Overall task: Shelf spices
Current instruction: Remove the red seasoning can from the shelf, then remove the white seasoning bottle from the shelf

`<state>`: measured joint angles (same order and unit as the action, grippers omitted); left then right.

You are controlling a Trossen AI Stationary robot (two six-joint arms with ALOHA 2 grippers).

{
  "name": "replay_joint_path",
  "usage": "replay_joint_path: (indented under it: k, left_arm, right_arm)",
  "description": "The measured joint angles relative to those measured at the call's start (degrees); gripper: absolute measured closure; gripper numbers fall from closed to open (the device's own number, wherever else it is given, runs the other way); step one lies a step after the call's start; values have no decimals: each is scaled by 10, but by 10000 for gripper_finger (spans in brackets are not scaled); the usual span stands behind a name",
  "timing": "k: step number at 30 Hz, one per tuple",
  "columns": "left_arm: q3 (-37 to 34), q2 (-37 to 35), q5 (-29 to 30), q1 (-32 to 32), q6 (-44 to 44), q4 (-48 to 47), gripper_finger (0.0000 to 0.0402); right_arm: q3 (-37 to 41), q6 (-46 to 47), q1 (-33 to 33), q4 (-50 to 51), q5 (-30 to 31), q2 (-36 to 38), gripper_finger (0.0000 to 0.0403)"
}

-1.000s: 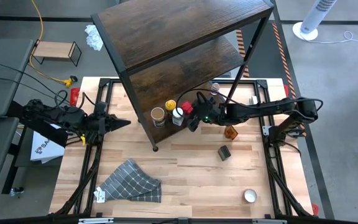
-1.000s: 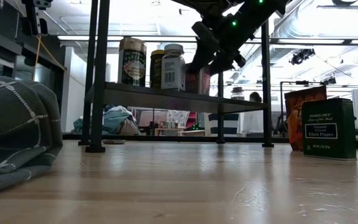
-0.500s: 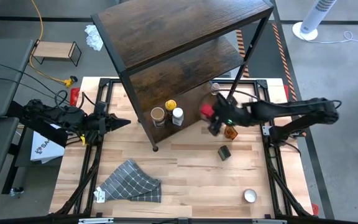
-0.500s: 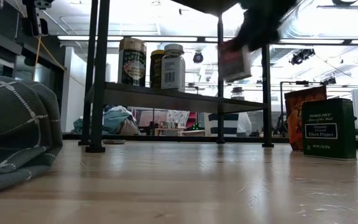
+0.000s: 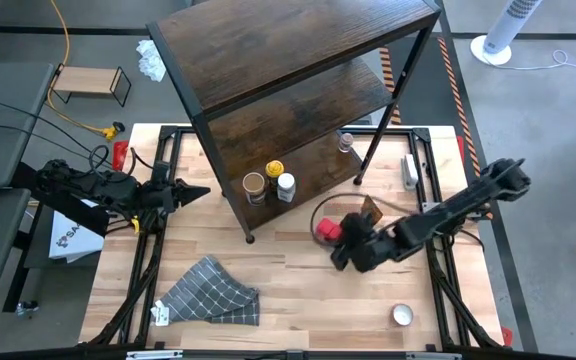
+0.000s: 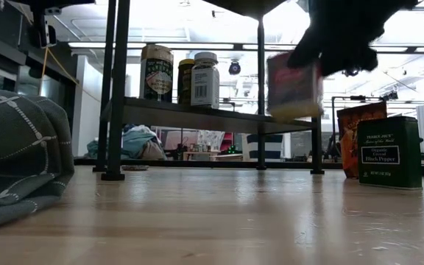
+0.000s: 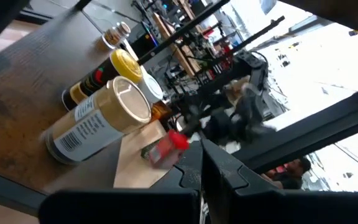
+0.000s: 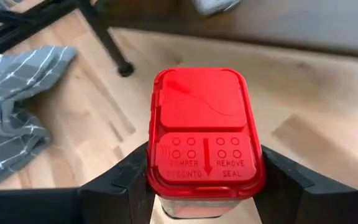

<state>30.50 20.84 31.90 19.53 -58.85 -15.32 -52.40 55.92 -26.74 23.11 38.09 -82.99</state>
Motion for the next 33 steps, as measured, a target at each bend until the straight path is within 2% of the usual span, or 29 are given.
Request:
replay_joint_path:
  k: [3,9,13,18,24,33]
  left_arm:
    - [0,0,2,0,0,0,401]
    - [0,0,4,0,0,-1,402]
    - [0,0,6,0,1,-3,402]
    - [0,0,8,0,0,-13,401]
    - [0,0,4,0,1,-30,402]
    - [0,0,1,0,38,-44,401]
  right_arm:
    - [8,0,1,-41,0,-48,204]
    - [7,-8,1,-56,-27,-113,201]
    - [7,-9,1,-76,-45,-127,156]
    - [7,-30,1,-78,-51,-125,126]
    - [7,-66,10,-72,-115,-84,121]
    - [6,-84,30,-19,-121,-5,120]
